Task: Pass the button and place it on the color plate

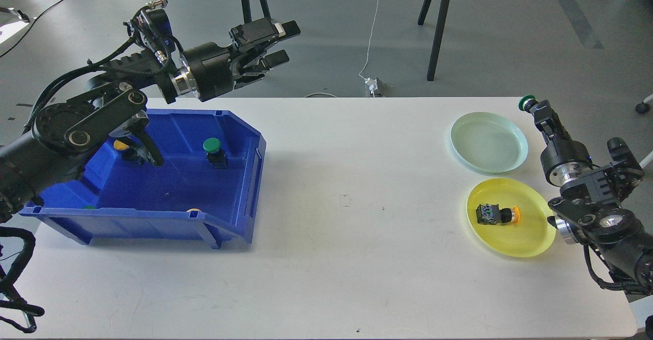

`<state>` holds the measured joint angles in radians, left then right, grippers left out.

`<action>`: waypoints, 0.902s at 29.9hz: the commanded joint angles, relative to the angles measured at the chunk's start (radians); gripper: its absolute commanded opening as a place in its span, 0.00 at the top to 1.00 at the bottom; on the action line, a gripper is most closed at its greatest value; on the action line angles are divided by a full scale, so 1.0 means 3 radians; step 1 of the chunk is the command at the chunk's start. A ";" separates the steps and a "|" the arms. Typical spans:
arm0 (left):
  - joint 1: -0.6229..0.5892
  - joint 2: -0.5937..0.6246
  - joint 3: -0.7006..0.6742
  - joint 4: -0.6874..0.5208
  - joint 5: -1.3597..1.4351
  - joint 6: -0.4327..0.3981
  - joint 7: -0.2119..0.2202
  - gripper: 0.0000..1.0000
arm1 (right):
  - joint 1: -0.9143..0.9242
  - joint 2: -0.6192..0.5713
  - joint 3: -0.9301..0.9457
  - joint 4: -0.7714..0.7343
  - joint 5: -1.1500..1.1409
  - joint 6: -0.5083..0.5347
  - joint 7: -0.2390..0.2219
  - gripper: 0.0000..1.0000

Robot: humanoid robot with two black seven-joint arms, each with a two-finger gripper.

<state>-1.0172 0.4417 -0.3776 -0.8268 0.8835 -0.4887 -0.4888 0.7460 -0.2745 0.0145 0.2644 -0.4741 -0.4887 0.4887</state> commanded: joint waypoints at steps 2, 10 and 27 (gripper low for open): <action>0.0001 0.0000 0.0001 0.0000 0.0000 0.0000 0.0000 0.09 | 0.0029 0.0296 -0.0262 -0.0523 0.0000 0.0000 0.0000 0.79; 0.0001 0.0000 0.0001 0.0000 -0.0005 0.0000 0.0000 0.09 | 0.0029 0.0424 -0.0508 -0.0534 0.0021 0.0000 0.0000 0.70; 0.0001 0.0000 -0.0004 0.0000 -0.0015 0.0000 0.0000 0.09 | -0.0017 0.0485 -0.0462 -0.0539 0.0046 0.0000 0.0000 0.43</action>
<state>-1.0172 0.4418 -0.3787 -0.8268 0.8819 -0.4887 -0.4888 0.7440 -0.1277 -0.1268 0.1024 -0.4604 -0.4888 0.4887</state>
